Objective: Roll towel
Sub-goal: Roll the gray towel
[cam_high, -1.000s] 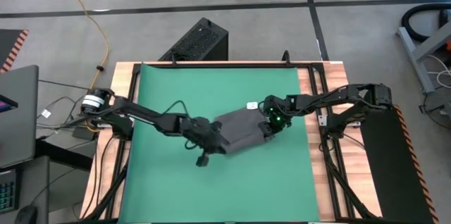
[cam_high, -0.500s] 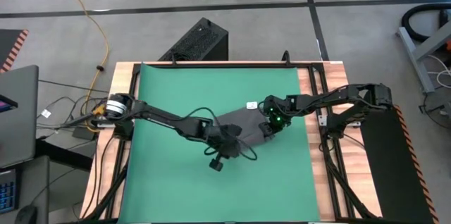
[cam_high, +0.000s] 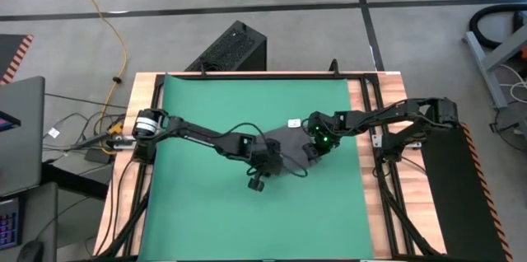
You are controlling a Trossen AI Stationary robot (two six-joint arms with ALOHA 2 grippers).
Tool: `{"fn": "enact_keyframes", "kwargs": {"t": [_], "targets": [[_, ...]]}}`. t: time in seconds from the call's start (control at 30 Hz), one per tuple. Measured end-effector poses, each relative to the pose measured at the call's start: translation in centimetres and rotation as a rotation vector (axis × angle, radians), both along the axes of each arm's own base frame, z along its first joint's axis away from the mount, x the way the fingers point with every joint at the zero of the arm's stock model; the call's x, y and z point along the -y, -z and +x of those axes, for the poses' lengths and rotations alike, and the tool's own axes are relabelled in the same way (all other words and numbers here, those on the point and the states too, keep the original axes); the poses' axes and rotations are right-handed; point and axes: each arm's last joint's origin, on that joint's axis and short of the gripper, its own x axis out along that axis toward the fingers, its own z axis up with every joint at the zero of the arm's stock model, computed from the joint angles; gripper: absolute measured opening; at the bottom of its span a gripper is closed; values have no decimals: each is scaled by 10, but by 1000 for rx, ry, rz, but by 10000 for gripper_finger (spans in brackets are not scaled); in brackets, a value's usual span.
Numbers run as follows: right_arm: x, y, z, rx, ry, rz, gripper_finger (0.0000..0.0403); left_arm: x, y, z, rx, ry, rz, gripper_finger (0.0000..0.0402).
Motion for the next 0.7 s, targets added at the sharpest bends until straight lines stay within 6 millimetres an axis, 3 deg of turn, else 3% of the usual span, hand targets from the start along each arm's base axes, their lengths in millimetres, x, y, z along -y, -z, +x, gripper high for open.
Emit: {"fn": "enact_keyframes", "kwargs": {"t": [0.17, 0.63, 0.7], "targets": [[0, 0, 0, 1, -3, -4, 67, -10, 6, -2, -23, -41, -26, 0], [0, 0, 0, 6, -14, -20, 67, -13, 39, -22, -70, -125, -97, 0], [0, 0, 1, 21, -43, -46, 83, -13, 42, -25, -79, -128, -99, 0]]}}
